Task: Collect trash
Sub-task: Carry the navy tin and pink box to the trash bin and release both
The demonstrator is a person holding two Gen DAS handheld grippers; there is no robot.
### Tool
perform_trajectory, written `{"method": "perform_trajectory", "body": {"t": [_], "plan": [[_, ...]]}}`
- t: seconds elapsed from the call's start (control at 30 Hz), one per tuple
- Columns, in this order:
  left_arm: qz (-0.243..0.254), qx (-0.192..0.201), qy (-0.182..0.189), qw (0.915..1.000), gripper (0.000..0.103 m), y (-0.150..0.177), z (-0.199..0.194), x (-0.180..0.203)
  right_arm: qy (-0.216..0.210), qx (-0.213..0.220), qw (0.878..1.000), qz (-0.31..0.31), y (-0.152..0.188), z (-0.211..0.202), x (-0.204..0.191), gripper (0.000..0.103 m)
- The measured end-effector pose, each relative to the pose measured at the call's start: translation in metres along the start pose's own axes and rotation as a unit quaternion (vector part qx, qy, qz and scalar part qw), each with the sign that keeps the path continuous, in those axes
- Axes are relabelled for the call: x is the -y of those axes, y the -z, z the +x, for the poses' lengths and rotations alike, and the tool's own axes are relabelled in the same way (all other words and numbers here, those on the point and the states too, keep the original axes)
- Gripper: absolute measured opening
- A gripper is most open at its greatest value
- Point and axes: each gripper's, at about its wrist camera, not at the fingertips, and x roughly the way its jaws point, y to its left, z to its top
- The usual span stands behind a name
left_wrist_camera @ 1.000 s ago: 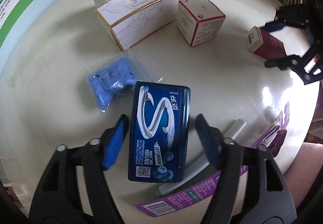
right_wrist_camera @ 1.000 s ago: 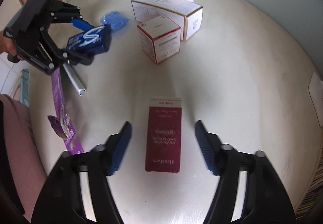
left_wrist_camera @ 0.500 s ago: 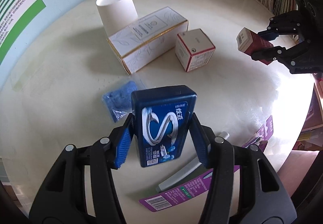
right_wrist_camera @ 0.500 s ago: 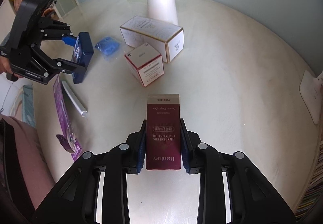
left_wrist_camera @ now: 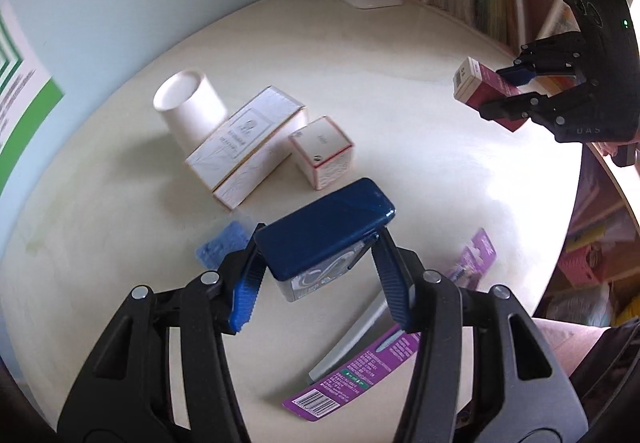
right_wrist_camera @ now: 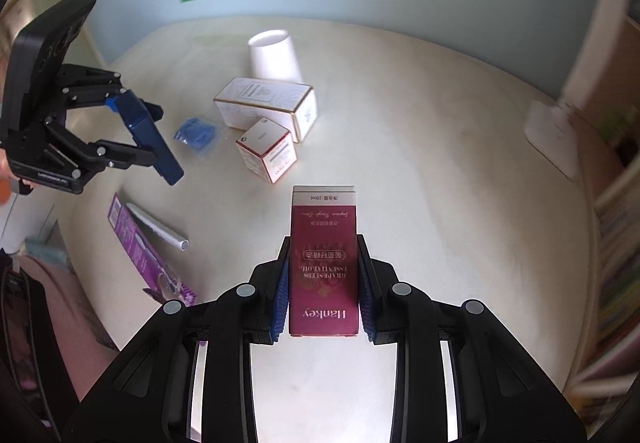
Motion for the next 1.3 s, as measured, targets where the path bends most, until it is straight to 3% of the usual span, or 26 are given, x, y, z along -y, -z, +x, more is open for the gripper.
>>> {"method": "perform_trajectory", "body": {"t": [0.23, 0.47, 0.67, 0.93, 1.2, 1.3], "plan": [[0.109, 0.008, 0.045, 0.9930, 0.050, 0.011, -0.013, 0.045, 0.086, 0.013, 0.991, 0.105, 0.079, -0.057, -0.033, 0.030], [0.202, 0.021, 0.110, 0.9729, 0.049, 0.021, -0.035, 0.123, 0.141, 0.017, 0.966, 0.218, 0.178, -0.115, -0.075, 0.030], [0.274, 0.022, 0.152, 0.9492, 0.049, 0.040, -0.052, 0.212, 0.170, 0.018, 0.935, 0.310, 0.275, -0.151, -0.105, 0.030], [0.352, -0.026, 0.198, 0.9146, 0.049, 0.096, -0.041, 0.331, 0.172, 0.008, 0.890, 0.422, 0.399, -0.171, -0.153, 0.030], [0.387, -0.090, 0.222, 0.8905, 0.049, 0.168, 0.000, 0.411, 0.164, 0.000, 0.847, 0.506, 0.488, -0.164, -0.193, 0.030], [0.394, -0.102, 0.223, 0.8859, 0.049, 0.189, 0.017, 0.434, 0.157, 0.001, 0.831, 0.535, 0.519, -0.151, -0.201, 0.030]]}}
